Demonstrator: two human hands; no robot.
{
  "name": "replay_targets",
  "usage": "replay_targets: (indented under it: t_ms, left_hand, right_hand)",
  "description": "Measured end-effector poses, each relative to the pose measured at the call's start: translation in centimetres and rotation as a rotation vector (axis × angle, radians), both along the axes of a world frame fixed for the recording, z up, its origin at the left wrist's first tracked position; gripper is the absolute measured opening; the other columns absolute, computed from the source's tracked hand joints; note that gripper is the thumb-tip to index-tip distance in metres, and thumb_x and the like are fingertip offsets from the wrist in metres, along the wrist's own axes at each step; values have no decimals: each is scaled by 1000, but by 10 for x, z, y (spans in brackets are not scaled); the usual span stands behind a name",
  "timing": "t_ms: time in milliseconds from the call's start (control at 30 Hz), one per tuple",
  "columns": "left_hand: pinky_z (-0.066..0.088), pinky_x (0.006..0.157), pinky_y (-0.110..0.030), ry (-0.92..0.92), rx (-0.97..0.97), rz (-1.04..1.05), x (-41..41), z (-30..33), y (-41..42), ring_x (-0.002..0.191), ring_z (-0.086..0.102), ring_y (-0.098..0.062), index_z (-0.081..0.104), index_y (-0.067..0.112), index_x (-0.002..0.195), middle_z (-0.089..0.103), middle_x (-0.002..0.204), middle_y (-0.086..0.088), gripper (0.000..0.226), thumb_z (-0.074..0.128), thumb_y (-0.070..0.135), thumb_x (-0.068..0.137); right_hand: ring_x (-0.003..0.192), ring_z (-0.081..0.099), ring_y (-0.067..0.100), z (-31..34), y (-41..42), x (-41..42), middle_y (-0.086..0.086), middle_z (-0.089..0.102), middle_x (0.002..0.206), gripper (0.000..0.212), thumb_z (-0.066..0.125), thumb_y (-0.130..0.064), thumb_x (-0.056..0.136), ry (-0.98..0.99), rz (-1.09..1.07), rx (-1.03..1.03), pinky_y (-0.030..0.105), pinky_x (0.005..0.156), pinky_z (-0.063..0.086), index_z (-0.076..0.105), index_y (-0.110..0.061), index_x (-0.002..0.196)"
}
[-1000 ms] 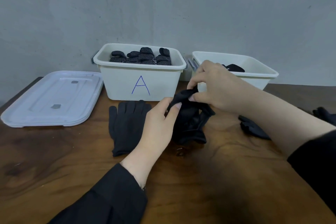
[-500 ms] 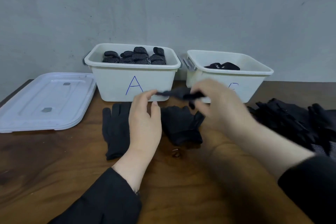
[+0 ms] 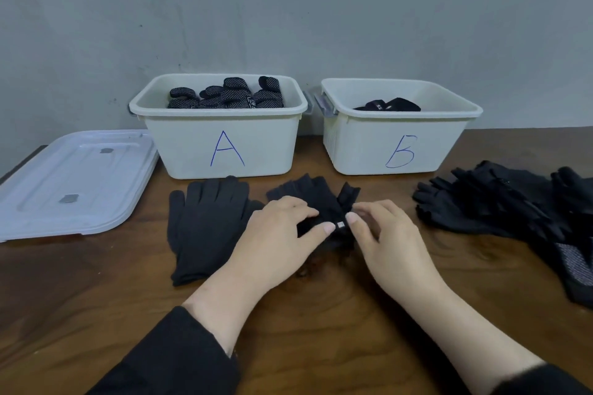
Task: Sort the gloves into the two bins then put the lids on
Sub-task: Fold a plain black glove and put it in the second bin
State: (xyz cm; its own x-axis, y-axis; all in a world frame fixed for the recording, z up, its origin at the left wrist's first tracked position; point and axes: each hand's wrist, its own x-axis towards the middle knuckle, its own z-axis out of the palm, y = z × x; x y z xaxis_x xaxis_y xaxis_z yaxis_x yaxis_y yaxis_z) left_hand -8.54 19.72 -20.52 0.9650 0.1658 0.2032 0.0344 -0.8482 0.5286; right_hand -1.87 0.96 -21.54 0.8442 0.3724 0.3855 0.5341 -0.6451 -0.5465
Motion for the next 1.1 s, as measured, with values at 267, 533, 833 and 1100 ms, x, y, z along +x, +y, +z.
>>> replay_targets:
  t_ms: [267,533,833,1100]
  left_hand:
    - [15,121,-31,10,154,-65,-3,1,0,142,31,-1,45,40,146,39,154,17,58,45,65,93]
    - [39,86,-2,-235,-214,149,3,0,-3,102,58,9,70,33,115,68,105,25,26,49,38,102]
    - [38,85,0,-376,-272,234,11,6,-19,97,57,16,67,32,117,65,105,27,24,47,32,104]
    - [22,107,-7,28,41,41,7,5,-16,130,45,2,62,33,133,58,137,18,36,47,43,102]
  right_hand:
    - [115,61,15,6,10,33,-12,70,117,32,54,-40,101,237,-60,13,45,106,45,63,-29,130]
    - [83,64,21,4,18,49,-10,68,76,11,60,-31,99,269,-58,50,50,89,51,68,-27,106]
    - [93,66,22,3,15,50,-6,74,88,16,56,-29,100,324,-28,121,50,94,50,70,-22,105]
    - [122,59,19,9,11,47,-3,71,122,34,46,-30,104,374,-54,185,41,109,44,67,-15,126]
